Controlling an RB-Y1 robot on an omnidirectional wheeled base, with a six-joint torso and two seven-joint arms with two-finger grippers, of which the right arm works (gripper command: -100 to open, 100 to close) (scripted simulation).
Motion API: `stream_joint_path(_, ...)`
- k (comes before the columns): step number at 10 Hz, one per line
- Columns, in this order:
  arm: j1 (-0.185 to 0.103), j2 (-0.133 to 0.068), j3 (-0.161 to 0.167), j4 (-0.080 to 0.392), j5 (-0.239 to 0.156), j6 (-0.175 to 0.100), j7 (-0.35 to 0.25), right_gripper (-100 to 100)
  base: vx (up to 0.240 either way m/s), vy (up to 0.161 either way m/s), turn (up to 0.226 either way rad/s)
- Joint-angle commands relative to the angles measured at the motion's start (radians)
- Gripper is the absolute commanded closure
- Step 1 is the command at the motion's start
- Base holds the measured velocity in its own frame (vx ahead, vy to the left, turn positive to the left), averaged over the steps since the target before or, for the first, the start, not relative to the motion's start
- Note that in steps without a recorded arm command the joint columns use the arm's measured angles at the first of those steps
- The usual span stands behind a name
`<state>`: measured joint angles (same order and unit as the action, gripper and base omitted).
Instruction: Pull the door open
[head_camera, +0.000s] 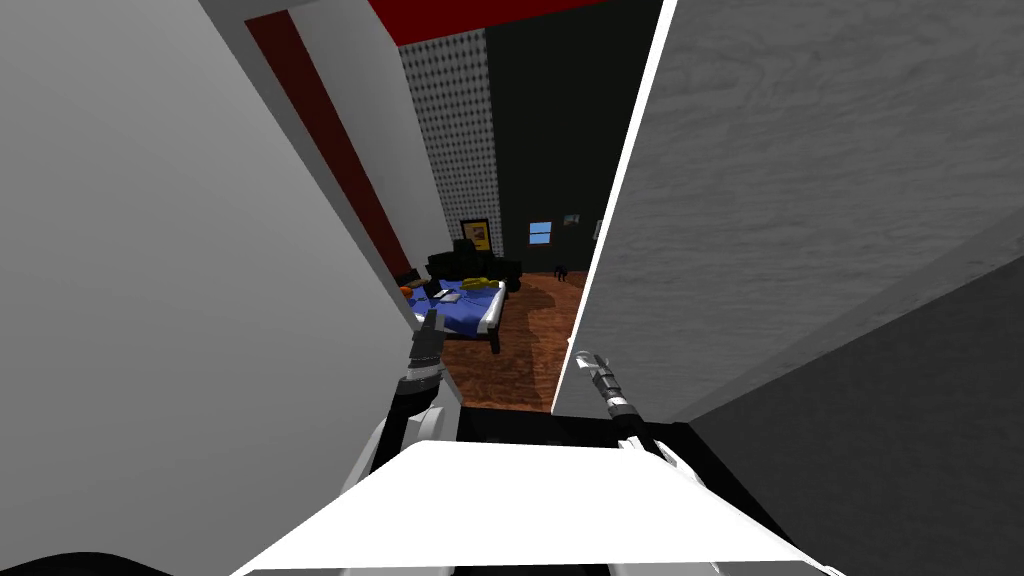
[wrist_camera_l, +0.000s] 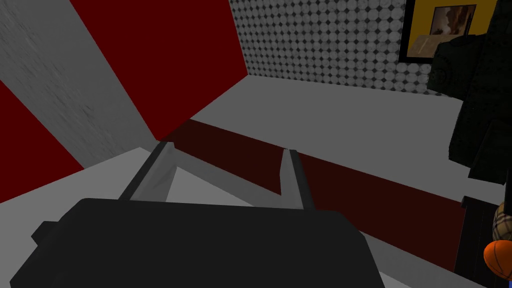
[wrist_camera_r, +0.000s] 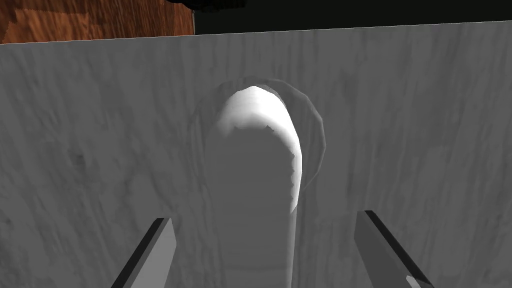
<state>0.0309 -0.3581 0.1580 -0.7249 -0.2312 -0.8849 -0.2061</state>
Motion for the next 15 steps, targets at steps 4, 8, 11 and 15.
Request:
stream_joint_path(4, 0.0, 0.0, 0.0, 0.0, 0.0, 0.0, 0.0, 100, 0.004, 0.002, 0.005)
stream_joint_path(8, 0.015, -0.015, 0.015, 0.004, 0.003, -0.02, -0.017, 100, -0.026, -0.014, 0.055)
stream_joint_path(11, 0.039, -0.047, 0.036, 0.008, 0.005, -0.06, -0.048, 100, -0.172, -0.07, 0.201)
stream_joint_path(15, 0.075, -0.094, 0.067, 0.015, 0.008, -0.119, -0.093, 100, -0.182, -0.033, 0.116)
